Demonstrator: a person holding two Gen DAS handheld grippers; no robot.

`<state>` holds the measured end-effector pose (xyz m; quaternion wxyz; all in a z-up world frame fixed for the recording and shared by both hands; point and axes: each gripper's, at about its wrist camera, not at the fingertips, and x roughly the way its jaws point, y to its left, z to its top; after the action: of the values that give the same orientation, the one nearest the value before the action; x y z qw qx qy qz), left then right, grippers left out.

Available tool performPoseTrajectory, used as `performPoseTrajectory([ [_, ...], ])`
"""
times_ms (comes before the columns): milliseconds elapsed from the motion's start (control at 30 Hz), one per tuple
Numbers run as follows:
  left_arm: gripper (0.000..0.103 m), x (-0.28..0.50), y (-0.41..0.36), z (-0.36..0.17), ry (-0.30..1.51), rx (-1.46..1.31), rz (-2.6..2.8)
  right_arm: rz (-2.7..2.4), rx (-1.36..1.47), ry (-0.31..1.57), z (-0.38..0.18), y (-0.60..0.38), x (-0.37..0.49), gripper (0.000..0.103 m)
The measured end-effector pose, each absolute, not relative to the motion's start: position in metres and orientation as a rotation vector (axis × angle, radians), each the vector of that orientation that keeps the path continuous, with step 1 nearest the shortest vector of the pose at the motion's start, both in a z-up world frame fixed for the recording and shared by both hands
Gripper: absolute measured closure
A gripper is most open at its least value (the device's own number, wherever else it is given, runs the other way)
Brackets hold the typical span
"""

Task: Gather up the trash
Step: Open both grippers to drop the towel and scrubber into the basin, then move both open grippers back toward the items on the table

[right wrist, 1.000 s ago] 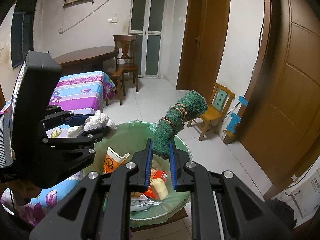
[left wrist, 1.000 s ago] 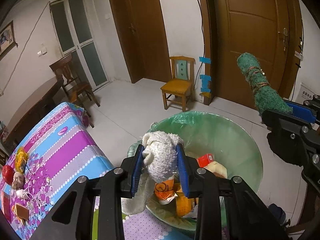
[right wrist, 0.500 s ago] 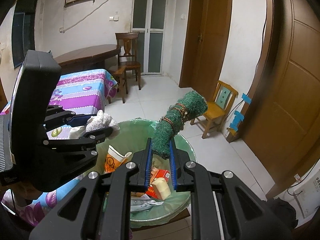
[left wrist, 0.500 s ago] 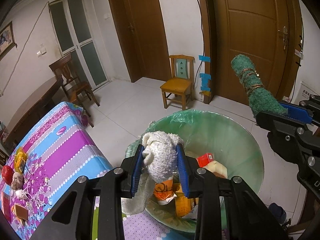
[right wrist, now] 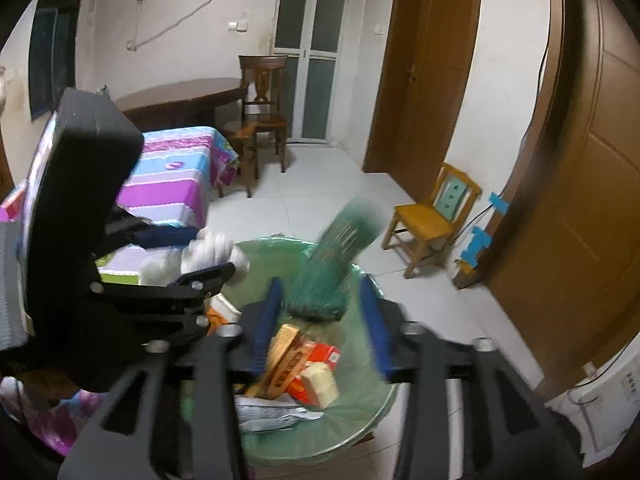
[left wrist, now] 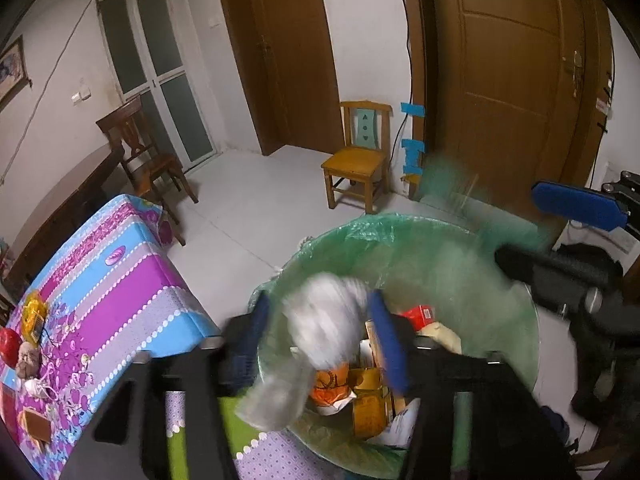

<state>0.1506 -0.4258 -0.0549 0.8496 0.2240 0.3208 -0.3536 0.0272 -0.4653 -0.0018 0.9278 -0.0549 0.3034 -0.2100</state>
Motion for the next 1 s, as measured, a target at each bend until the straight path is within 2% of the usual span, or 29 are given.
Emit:
performPoseTrajectory([
  [667, 0.037, 0.147, -0.407, -0.051, 0.628, 0.475, -0.703, -0.444, -0.058, 0.602, -0.005, -0.466, 0.016, 0.054],
  [1000, 0.035, 0.133, -0.387, -0.044, 0.571, 0.469, -0.653, -0.486, -0.018, 0.519, -0.006, -0.454, 0.003, 0.054],
])
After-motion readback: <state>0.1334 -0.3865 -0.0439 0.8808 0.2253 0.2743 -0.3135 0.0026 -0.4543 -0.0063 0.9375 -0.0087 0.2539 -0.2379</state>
